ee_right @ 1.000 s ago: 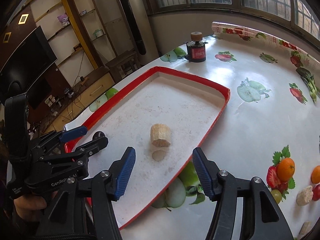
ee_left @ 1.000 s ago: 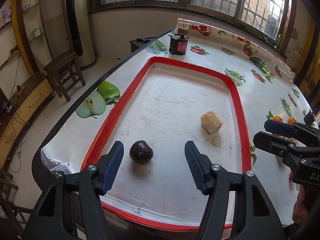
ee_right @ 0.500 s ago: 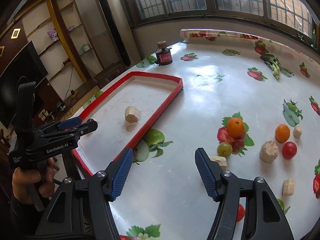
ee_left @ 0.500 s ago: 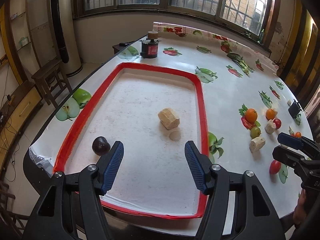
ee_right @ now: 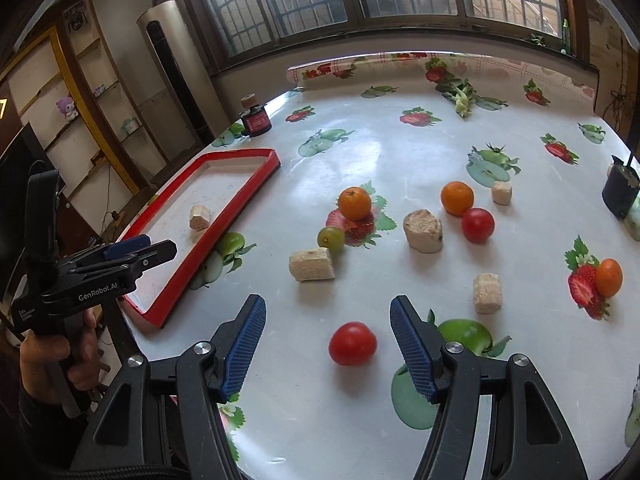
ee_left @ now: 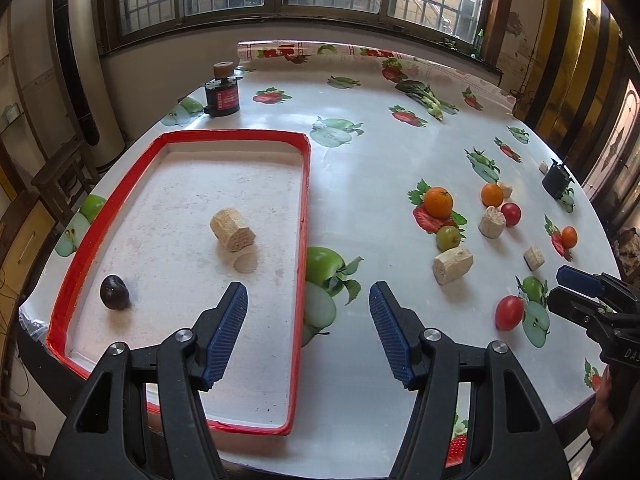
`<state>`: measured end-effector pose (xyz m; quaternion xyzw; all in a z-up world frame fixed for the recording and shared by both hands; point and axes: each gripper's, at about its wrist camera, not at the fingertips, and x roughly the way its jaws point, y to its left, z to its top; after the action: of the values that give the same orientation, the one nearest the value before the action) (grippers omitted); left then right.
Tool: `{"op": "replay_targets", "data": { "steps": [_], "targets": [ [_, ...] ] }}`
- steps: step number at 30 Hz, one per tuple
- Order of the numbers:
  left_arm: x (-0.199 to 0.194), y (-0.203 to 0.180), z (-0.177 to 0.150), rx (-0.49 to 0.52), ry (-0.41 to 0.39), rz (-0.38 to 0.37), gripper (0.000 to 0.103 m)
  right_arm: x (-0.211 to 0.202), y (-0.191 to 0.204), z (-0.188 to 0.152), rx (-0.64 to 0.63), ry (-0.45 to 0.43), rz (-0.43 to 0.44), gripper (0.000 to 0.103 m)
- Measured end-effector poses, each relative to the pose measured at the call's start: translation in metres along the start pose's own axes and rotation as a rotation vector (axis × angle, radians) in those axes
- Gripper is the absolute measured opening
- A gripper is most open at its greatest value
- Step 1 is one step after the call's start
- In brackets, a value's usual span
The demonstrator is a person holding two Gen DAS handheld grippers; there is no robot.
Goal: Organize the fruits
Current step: 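Grasp a beige cork with the left tool while the right tool grasps another cork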
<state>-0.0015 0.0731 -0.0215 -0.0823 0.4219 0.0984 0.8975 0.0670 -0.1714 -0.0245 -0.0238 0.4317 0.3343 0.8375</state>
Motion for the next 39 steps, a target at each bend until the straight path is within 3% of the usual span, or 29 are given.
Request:
{"op": "replay_targets", "data": {
  "steps": [18,39],
  "targets": [
    [0.017,-0.067,0.002,0.107,0.046,-0.096,0.066,-0.017,-0.054,-0.035,0.112,-0.016,-0.086,0.067],
    [0.079,-0.106,0.019,0.082,0.16,-0.19,0.066,0.014,-0.073,-0.01,0.082,0.005,-0.212,0.066]
  ]
}}
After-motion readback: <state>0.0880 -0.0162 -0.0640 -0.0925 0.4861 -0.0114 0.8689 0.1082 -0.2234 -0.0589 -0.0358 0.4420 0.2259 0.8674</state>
